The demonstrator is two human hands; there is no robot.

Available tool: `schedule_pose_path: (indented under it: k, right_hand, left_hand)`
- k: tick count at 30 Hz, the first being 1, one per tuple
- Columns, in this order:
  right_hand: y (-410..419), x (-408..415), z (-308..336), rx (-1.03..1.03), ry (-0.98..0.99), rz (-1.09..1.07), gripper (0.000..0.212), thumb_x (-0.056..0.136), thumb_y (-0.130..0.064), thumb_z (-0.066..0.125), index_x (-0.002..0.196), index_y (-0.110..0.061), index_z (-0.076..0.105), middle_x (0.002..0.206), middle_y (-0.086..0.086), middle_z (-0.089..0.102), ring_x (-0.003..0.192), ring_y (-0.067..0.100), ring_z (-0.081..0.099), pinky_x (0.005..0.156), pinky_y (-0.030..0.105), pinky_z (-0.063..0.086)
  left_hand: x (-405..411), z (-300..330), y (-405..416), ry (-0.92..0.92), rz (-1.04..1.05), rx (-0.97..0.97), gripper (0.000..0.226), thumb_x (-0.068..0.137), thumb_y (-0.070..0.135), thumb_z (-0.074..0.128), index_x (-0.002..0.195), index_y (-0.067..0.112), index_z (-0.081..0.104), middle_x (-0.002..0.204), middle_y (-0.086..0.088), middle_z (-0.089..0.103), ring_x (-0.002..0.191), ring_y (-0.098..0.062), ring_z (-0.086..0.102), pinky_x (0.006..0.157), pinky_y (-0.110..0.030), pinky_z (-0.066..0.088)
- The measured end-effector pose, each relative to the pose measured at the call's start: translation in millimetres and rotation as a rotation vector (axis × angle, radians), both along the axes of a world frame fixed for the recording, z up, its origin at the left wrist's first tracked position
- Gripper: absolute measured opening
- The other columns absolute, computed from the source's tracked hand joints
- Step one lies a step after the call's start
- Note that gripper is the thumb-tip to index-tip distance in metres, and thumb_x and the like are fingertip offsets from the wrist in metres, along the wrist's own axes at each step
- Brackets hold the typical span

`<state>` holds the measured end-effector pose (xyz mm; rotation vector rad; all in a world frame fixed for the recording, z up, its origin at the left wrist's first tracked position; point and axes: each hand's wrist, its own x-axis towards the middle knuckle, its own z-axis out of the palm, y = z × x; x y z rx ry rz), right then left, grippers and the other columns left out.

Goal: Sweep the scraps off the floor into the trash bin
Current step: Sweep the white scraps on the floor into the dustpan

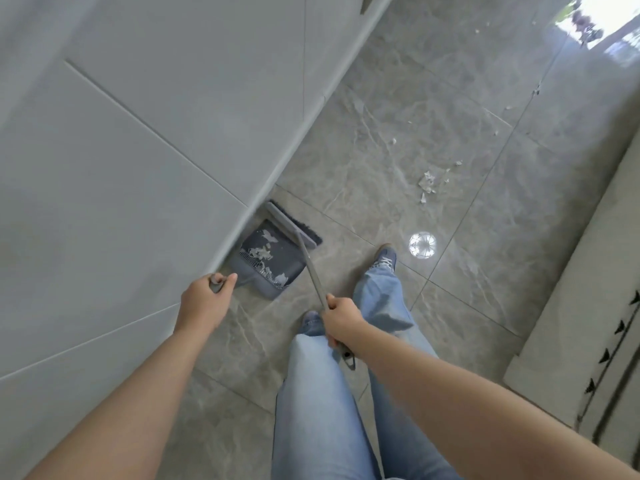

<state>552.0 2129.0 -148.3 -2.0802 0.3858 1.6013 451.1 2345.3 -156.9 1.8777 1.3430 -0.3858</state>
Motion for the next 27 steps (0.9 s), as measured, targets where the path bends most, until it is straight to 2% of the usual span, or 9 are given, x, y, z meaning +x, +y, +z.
schedule_pose_path:
  k: [2,5,7,11,14,16,19,23,27]
  right_hand:
    - [-11.4,-2.4,4.1,0.041,0.018,-0.106,0.036,0.094,-0.009,0.035,0.121,-0.015,0.058,0.068,0.009,0.048,0.045,0.019,0.042,0.034,0.018,0.035]
    - [-29.3,12.9,9.8,0.070,-0.046,-0.154,0.032,0.095,-0.012,0.039,0.119,-0.016,0.060,0.067,0.004,0.050,0.037,0.013,0.045,0.036,0.019,0.039]
    - [-44.5,40.4,6.9,0.059,-0.116,-0.168,0.035,0.096,-0.016,0.041,0.126,-0.022,0.057,0.070,0.002,0.052,0.044,0.016,0.051,0.037,0.021,0.041]
    - [-75.0,119.6,-0.7,-0.001,-0.248,-0.185,0.027,0.091,-0.019,0.041,0.105,-0.040,0.054,0.069,0.002,0.051,0.059,0.027,0.056,0.046,0.029,0.049]
    - [-106.3,176.7,-9.8,-0.008,-0.279,-0.331,0.025,0.091,-0.012,0.042,0.104,-0.019,0.062,0.060,0.005,0.045,0.044,0.022,0.045,0.042,0.029,0.042]
    - [-129.8,212.9,-12.4,-0.015,-0.282,-0.435,0.024,0.092,-0.006,0.040,0.100,-0.024,0.055,0.059,0.004,0.039,0.039,0.017,0.036,0.039,0.025,0.034]
    - [-165.7,266.6,-12.5,-0.037,-0.319,-0.537,0.027,0.091,-0.004,0.039,0.081,-0.028,0.046,0.060,0.002,0.033,0.039,0.016,0.033,0.040,0.024,0.031]
    - [-211.6,336.3,-16.8,-0.082,-0.356,-0.631,0.023,0.094,-0.001,0.037,0.099,-0.019,0.051,0.064,0.003,0.033,0.046,0.018,0.034,0.042,0.027,0.031]
    - [-248.3,401.2,-32.7,-0.151,-0.321,-0.724,0.021,0.093,0.001,0.034,0.088,-0.015,0.047,0.060,0.004,0.035,0.044,0.015,0.032,0.040,0.022,0.025]
  left_hand:
    - [4.1,0.3,-0.3,0.020,0.020,-0.027,0.034,0.091,0.046,0.062,0.074,0.016,0.063,0.072,-0.006,0.064,0.077,-0.033,0.060,0.069,-0.037,0.049]
    - [19.4,4.1,-0.3,0.011,0.032,-0.056,0.040,0.087,0.052,0.063,0.069,0.016,0.058,0.058,-0.004,0.055,0.059,-0.030,0.053,0.057,-0.037,0.048]
    - [40.1,7.5,-4.5,0.002,0.028,-0.084,0.042,0.086,0.052,0.064,0.069,0.015,0.056,0.054,-0.003,0.051,0.050,-0.028,0.047,0.048,-0.030,0.043]
    - [86.5,16.2,-17.3,0.011,-0.008,-0.159,0.040,0.084,0.050,0.066,0.067,0.016,0.052,0.044,0.002,0.043,0.038,-0.022,0.037,0.042,-0.024,0.036]
    - [132.1,19.7,-31.9,0.026,-0.062,-0.201,0.035,0.086,0.045,0.067,0.070,0.018,0.051,0.037,0.007,0.038,0.036,-0.020,0.033,0.042,-0.022,0.032]
    - [169.9,22.7,-45.6,0.032,-0.106,-0.205,0.032,0.088,0.042,0.066,0.073,0.018,0.051,0.038,0.004,0.039,0.034,-0.019,0.032,0.041,-0.021,0.031]
    - [230.5,21.5,-67.4,0.030,-0.174,-0.203,0.033,0.090,0.044,0.064,0.079,0.014,0.054,0.048,-0.003,0.046,0.041,-0.021,0.038,0.045,-0.023,0.034]
    - [313.7,16.5,-101.3,0.068,-0.438,-0.103,0.037,0.090,0.047,0.061,0.077,0.013,0.057,0.064,-0.002,0.055,0.070,-0.030,0.055,0.060,-0.031,0.036]
    - [384.3,9.5,-139.7,0.034,-0.550,-0.040,0.036,0.092,0.046,0.061,0.089,0.010,0.064,0.085,-0.008,0.064,0.085,-0.030,0.055,0.071,-0.033,0.039]
